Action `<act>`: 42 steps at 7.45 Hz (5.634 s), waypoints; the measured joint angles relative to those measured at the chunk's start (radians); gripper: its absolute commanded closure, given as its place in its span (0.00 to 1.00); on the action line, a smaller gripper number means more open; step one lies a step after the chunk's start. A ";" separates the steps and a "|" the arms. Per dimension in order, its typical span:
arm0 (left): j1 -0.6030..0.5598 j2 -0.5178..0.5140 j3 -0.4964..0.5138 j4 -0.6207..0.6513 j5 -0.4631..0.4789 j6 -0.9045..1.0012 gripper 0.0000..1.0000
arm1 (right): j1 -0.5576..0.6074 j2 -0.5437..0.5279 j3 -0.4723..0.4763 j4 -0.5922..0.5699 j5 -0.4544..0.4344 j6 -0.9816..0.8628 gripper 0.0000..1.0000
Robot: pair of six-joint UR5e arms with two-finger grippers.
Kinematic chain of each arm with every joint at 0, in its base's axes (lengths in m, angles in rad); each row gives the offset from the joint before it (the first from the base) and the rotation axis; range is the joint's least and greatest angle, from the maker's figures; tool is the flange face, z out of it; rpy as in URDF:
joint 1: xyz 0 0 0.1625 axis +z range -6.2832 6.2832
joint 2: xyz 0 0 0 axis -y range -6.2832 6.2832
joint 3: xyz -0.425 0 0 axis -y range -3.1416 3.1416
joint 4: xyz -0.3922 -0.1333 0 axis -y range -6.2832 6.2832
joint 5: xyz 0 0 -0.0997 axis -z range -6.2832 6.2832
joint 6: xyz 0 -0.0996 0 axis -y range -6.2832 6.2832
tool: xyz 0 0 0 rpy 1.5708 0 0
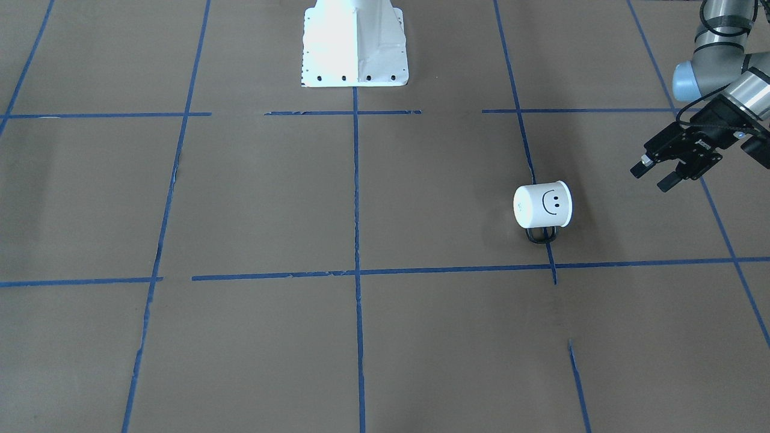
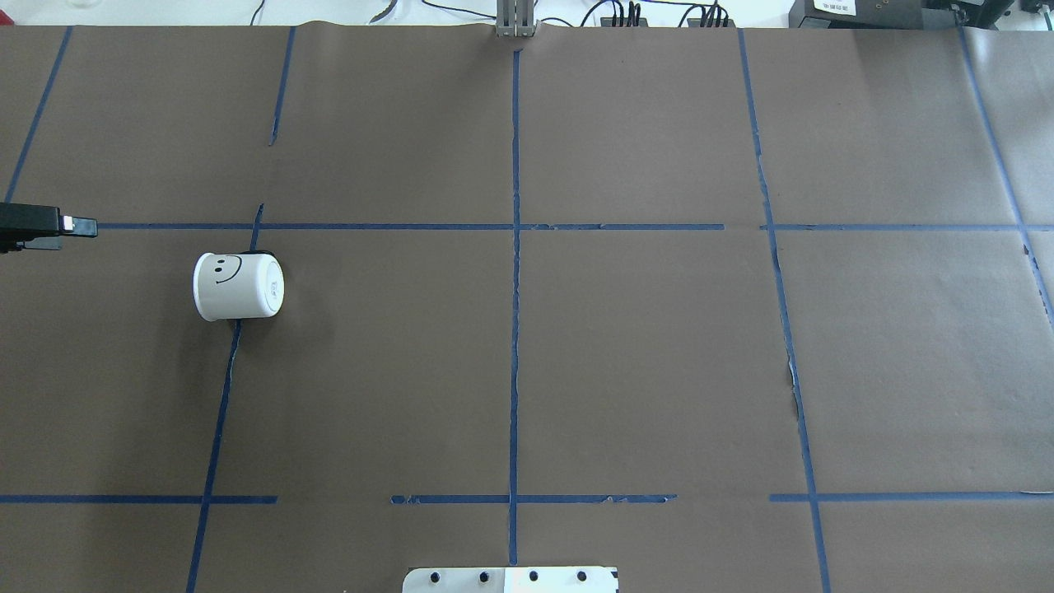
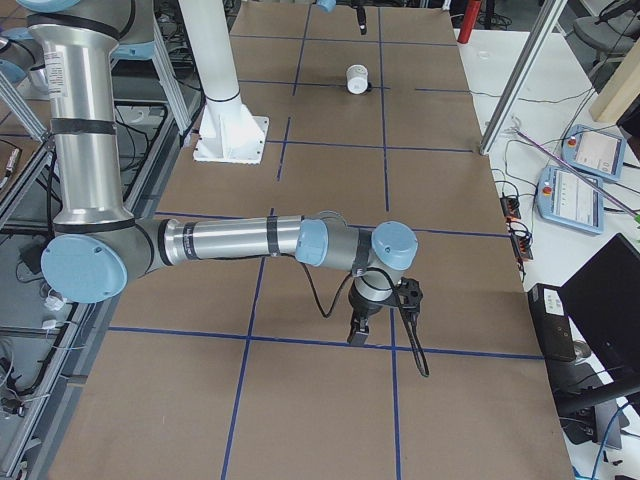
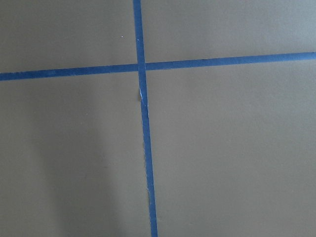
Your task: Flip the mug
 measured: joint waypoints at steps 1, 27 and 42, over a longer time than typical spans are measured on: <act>0.061 -0.004 0.027 -0.097 0.096 -0.096 0.00 | 0.000 0.000 0.000 0.000 0.000 0.000 0.00; 0.375 -0.762 -0.037 1.129 0.224 -0.320 1.00 | 0.000 0.000 0.000 0.000 0.000 0.000 0.00; 0.253 -0.525 -0.382 1.490 0.157 0.255 0.00 | 0.000 0.000 0.000 0.000 0.000 0.000 0.00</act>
